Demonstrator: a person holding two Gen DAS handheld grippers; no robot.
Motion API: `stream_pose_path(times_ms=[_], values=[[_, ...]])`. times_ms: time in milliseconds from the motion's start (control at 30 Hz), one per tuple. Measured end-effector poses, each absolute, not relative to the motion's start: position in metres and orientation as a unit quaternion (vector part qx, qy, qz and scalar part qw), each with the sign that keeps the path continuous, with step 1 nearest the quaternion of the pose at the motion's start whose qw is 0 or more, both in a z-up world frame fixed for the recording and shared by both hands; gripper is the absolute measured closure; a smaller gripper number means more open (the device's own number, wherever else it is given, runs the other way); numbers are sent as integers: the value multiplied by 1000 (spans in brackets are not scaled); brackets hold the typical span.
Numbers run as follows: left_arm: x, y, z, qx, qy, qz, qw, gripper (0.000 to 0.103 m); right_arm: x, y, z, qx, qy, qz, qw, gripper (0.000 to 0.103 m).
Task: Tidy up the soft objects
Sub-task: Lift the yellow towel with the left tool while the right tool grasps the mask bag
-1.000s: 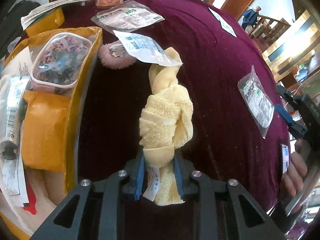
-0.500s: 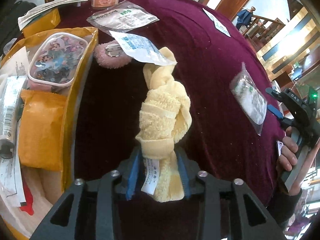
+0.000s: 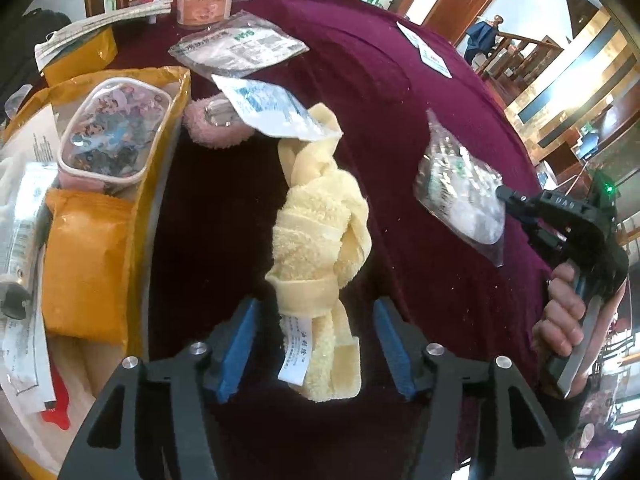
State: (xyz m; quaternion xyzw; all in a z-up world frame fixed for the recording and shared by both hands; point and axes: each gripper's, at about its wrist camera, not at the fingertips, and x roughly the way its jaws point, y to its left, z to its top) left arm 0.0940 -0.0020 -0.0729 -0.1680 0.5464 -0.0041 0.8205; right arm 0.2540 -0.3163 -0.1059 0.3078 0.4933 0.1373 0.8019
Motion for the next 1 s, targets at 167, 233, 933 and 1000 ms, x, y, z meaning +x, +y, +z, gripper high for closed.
stream_pose_path(times_ms=[167,233,933,1000], values=[[102,-3,-63,-151,527,3,836,32,245,-285,-96,273,489,184,808,100],[107,-5,-63,-148,522,6,840,32,241,-273,-91,258,486,203,810,100],[108,8,-78,-202,533,4,821,67,214,-226,-82,229,471,275,806,99],[102,6,-72,-218,526,-16,822,68,205,-232,-70,222,453,258,824,99]])
